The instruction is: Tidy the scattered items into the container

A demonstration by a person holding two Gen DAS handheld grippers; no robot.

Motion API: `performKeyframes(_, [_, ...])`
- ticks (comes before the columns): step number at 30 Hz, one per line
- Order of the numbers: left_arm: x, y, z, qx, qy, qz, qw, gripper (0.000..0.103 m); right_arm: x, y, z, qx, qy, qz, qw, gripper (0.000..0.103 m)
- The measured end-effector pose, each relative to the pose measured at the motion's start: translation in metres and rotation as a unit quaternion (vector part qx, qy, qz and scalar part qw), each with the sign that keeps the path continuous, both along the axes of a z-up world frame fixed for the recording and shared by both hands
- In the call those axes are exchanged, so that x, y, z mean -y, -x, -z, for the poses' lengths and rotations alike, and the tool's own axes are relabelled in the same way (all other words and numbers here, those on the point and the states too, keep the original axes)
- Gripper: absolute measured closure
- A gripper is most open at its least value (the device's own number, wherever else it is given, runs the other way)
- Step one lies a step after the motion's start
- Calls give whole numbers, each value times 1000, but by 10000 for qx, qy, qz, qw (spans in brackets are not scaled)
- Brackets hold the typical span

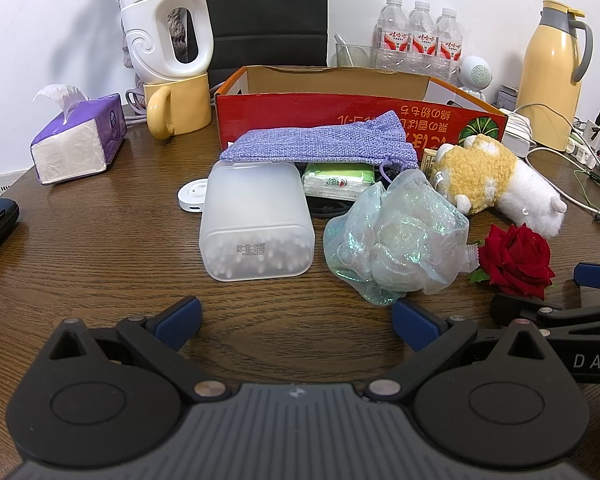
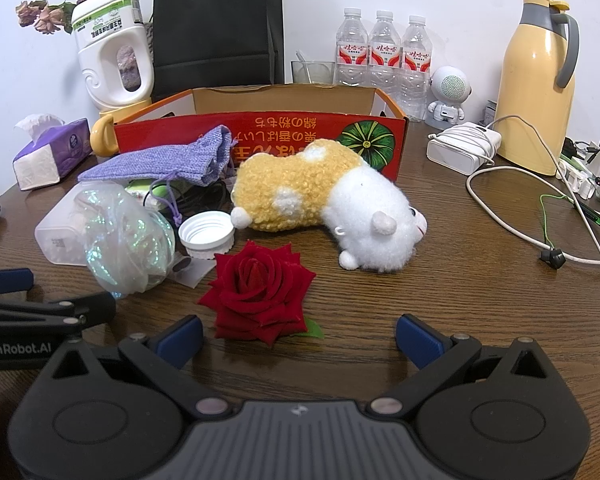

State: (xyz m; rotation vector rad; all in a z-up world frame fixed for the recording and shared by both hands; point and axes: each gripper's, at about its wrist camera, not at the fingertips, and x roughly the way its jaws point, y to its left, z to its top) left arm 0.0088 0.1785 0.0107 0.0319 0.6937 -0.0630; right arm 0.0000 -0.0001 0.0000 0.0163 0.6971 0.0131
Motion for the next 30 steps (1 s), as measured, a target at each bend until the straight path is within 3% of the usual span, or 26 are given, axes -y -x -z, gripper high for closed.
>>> performKeyframes(24, [-4,4,-1,35,-40,42,10000,0,-2,1,0,0,24,-94,10000,0])
performKeyframes(27, [-11,20,-10,486,28,158,9987,0,1,4,-1,73,70,-145,9998,1])
performKeyframes(30, [-21,36,-21,1189,36,123,9928,0,7,23,-16,699,116,-122,9974,2])
